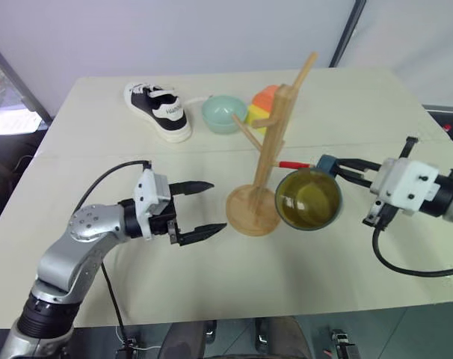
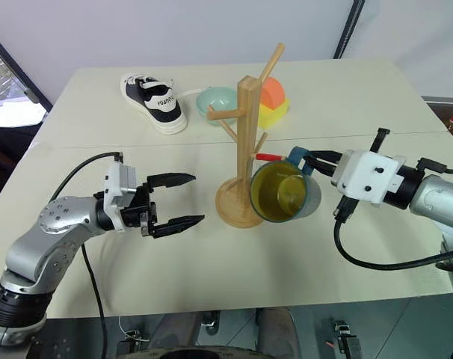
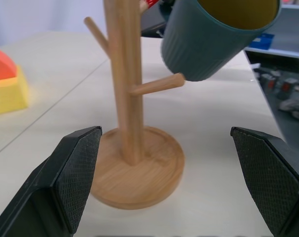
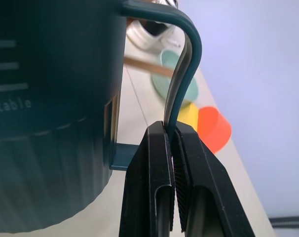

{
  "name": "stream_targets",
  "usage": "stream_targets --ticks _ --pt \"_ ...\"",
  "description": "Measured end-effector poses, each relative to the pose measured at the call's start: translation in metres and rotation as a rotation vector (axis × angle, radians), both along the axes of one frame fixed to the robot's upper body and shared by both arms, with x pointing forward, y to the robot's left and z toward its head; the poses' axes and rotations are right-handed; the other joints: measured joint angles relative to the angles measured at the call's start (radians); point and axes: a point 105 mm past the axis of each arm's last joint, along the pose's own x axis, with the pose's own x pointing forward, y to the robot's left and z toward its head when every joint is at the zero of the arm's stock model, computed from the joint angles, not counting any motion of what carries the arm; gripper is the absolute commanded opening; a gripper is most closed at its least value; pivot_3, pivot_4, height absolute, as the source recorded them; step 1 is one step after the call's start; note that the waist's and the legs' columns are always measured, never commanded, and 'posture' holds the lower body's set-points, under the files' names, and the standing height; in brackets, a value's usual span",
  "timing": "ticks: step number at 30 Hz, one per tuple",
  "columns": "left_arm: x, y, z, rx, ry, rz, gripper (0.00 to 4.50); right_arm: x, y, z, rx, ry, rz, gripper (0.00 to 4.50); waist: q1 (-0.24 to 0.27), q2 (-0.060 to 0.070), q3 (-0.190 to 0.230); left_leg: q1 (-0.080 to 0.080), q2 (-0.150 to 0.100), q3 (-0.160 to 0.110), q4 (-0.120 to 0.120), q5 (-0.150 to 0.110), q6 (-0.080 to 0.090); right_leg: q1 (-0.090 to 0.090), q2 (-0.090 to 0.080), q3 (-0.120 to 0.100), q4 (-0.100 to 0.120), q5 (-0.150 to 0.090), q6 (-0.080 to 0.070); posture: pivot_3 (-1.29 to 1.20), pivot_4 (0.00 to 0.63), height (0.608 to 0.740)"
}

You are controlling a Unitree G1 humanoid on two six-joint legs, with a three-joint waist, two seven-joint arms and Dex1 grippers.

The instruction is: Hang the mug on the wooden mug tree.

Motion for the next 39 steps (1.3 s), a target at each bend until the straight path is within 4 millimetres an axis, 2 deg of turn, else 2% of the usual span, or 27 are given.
stream_targets --ticks 9,18,23,26,32,35,37,39 --pt "0.000 -0.002 0.008 0.002 0.000 -0.034 4.50 -0.001 0.009 0.011 -0.026 -0.005 0.034 0.04 -0.002 0.000 0.000 0.001 0.000 0.000 0.002 0.000 0.000 0.002 0.000 0.000 0.000 0.000 0.000 0.00 0.150 0.736" --pt "0.001 0.001 0.014 -0.006 -0.017 -0.010 4.50 0.004 0.025 0.006 -0.027 0.025 0.091 0.04 -0.002 0.000 0.000 0.001 0.000 0.000 0.002 0.000 0.000 0.001 0.000 0.000 0.000 0.000 0.000 0.00 0.150 0.736" --pt "-0.001 0.000 0.016 -0.008 -0.030 -0.005 4.50 0.013 0.030 -0.003 -0.018 0.059 0.093 0.04 -0.001 -0.001 0.000 0.001 0.000 0.000 0.002 0.000 0.000 0.001 0.000 0.000 0.000 0.000 0.000 0.00 0.150 0.736" --pt "-0.001 0.000 0.016 -0.010 -0.031 0.005 4.50 0.016 0.031 0.000 -0.008 0.047 0.090 0.96 -0.001 -0.001 0.000 0.001 0.000 0.000 0.002 0.000 0.000 0.001 0.000 0.000 0.000 0.000 0.000 0.00 0.150 0.736" --pt "0.000 0.000 0.017 -0.012 -0.034 0.014 4.50 0.018 0.027 0.004 -0.001 0.035 0.071 4.11 -0.001 -0.001 0.000 0.001 0.000 0.000 0.002 0.000 0.000 0.002 0.000 0.000 0.000 0.000 0.000 0.00 0.150 0.736" --pt "0.000 0.001 0.017 -0.019 -0.033 0.028 4.50 0.018 0.014 0.001 0.077 0.073 0.031 4.11 0.002 -0.003 -0.001 0.001 0.000 0.000 0.002 0.000 0.000 0.002 0.000 0.000 0.000 0.000 0.000 0.00 0.150 0.736" --pt "0.005 0.005 0.014 -0.041 -0.015 0.070 4.50 0.020 -0.011 -0.009 0.229 0.143 -0.053 4.11 0.004 -0.004 -0.001 0.002 0.000 0.000 0.002 -0.001 0.001 0.004 0.000 0.000 -0.001 0.000 0.000 0.00 0.150 0.736" --pt "0.012 0.013 0.007 -0.057 0.024 0.140 4.50 0.023 -0.035 -0.028 0.389 0.231 -0.146 4.11 0.000 -0.004 -0.001 0.002 0.000 0.000 0.002 -0.001 0.001 0.004 0.000 0.000 -0.001 0.001 0.000 0.00 0.150 0.736"
